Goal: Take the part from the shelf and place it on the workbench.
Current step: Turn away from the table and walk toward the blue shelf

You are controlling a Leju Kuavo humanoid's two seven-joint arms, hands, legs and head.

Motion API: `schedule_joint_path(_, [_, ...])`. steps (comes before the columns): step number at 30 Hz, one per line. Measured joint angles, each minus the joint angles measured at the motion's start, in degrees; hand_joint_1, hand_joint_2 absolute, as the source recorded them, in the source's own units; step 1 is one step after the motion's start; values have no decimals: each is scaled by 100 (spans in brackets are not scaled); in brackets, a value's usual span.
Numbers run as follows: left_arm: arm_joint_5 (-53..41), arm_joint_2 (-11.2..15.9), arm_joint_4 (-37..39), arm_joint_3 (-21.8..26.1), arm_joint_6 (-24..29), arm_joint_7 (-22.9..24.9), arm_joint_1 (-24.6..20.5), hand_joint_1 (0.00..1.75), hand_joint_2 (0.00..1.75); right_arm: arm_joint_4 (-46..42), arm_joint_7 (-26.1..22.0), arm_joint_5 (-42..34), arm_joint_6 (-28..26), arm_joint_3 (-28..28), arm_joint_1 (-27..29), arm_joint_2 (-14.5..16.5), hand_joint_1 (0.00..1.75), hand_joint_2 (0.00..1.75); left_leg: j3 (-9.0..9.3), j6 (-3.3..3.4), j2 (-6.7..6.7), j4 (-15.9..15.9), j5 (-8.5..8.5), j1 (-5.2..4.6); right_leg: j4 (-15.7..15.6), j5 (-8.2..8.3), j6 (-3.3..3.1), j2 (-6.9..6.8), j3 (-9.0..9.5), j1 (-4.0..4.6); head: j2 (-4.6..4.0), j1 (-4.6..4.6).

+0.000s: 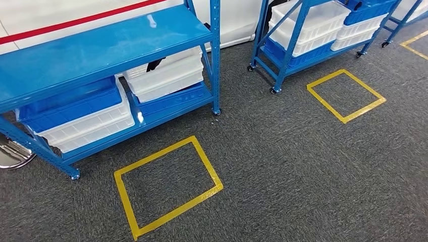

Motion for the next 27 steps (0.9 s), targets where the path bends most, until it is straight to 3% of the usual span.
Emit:
schedule_joint_path(1, [-1, -6, 0, 1, 2, 1, 14, 0, 0, 0, 8, 8, -2, -1, -13, -2, 0, 0, 21, 24, -65, -42, 30, 18, 11, -21, 33, 53, 15, -6, 0, 5])
schedule_joint_path(3, [1, -19, 0, 2, 8, 6, 16, 0, 0, 0, 29, 26, -4, -3, -10, -5, 0, 0, 53, 82, -202, -127, 101, 68, 280, -223, 93, 395, -87, -27, 1, 26])
schedule_joint_path(4, [1, -25, 0, 3, 9, 8, 4, 0, 0, 0, 42, 33, -5, -5, 4, -7, 0, 0, 48, 99, -271, -140, 123, 81, 585, -399, 114, 615, -231, -52, 1, 38])
schedule_joint_path(5, [2, -25, 0, 3, 11, 10, -11, 0, 0, 0, 49, 37, -5, -8, 18, -7, 0, 0, 29, 113, -349, -137, 134, 87, 961, -583, 129, 747, -421, -70, 1, 41])
schedule_joint_path(6, [2, -25, 0, 3, 11, 10, -19, 0, 0, 0, 54, 39, -5, -9, 26, -7, 0, 0, 14, 114, -437, -131, 139, 88, 1303, -707, 145, 805, -597, -87, 0, 43])
schedule_joint_path(7, [3, -26, 0, 3, 11, 10, -20, 0, 0, 0, 57, 40, -5, -10, 32, -7, 0, 0, 8, 111, -527, -122, 142, 90, 1492, -720, 163, 824, -703, -103, 0, 42])
schedule_joint_path(8, [3, -28, 0, 3, 10, 10, -14, 0, 0, 0, 58, 42, -5, -11, 35, -7, 0, 0, 6, 102, -620, -110, 142, 95, 1480, -616, 179, 836, -717, -119, -1, 42])
schedule_joint_path(9, [3, -32, 0, 4, 9, 10, -7, 0, 0, 0, 60, 44, -4, -12, 36, -10, 0, 0, 8, 88, -712, -93, 138, 102, 1254, -415, 191, 863, -629, -139, 0, 43])
schedule_joint_path(10, [3, -37, 0, 4, 7, 10, -3, 0, 0, 0, 60, 48, -2, -13, 41, -13, 0, 0, 3, 66, -798, -67, 129, 110, 883, -178, 202, 961, -477, -166, 0, 44])
schedule_joint_path(11, [3, -40, 0, 5, 6, 10, -3, 0, 0, 2, 61, 51, 1, -13, 48, -16, 0, 0, -24, 35, -875, -31, 117, 113, 539, -20, 213, 1143, -338, -191, 0, 46])
schedule_joint_path(13, [3, -45, 0, 7, 4, 6, -16, 0, 0, 5, 59, 58, 5, -13, 57, -20, 0, 0, -99, -45, -1017, 40, 102, 114, 156, 109, 202, 1402, -206, -217, 1, 40])
schedule_joint_path(14, [3, -45, 0, 9, 4, 2, -19, 0, 0, 7, 60, 61, 6, -13, 54, -20, 0, 0, -139, -89, -1085, 52, 108, 120, 142, 87, 180, 1424, -210, -203, 1, 36])
schedule_joint_path(16, [4, -42, 0, 15, 2, -15, -11, 0, 0, 6, 58, 56, -11, -15, 48, -21, 0, 0, -175, -166, -1156, 65, 115, 141, 117, 109, 99, 1258, -201, -195, 0, 33])
schedule_joint_path(18, [18, -39, 0, 27, -1, -39, -2, 0, 0, 5, 47, 16, -74, -38, 48, -22, 0, 0, -290, -215, -879, 313, -43, 135, 79, 123, 11, 1111, -182, -198, -1, -6])
schedule_joint_path(20, [36, -45, 0, 33, -4, -60, -13, 0, 0, 5, 37, -33, -142, -83, 55, -24, 0, 0, -606, -246, -512, 995, -404, 131, 70, 114, -46, 976, -179, -171, -1, -52])
schedule_joint_path(22, [43, -52, 0, 34, -6, -69, -18, 0, 0, 5, 36, -51, -170, -124, 59, -24, 0, 0, -899, -266, -411, 1625, -625, 143, 72, 96, -65, 852, -174, -141, -1, -57])
schedule_joint_path(23, [44, -54, 0, 36, -6, -70, -12, 0, 0, 4, 36, -53, -175, -139, 57, -24, 0, 0, -917, -264, -401, 1676, -581, 144, 73, 83, -65, 810, -167, -132, 0, -58])
schedule_joint_path(24, [45, -54, 0, 37, -6, -72, -3, 0, 0, 4, 36, -54, -176, -151, 52, -24, 0, 0, -817, -250, -397, 1497, -437, 143, 74, 68, -59, 779, -150, -124, 1, -60])
schedule_joint_path(25, [46, -53, 0, 39, -6, -74, 4, 0, 0, 4, 36, -54, -175, -158, 46, -24, 0, 0, -622, -218, -391, 1136, -239, 135, 74, 51, -52, 755, -128, -118, 1, -60])
schedule_joint_path(27, [45, -43, 0, 43, -7, -80, 3, 0, 0, 5, 36, -54, -169, -163, 36, -19, 0, 0, -228, -125, -348, 388, -15, 94, 73, 12, -13, 718, -85, -106, 1, -57])
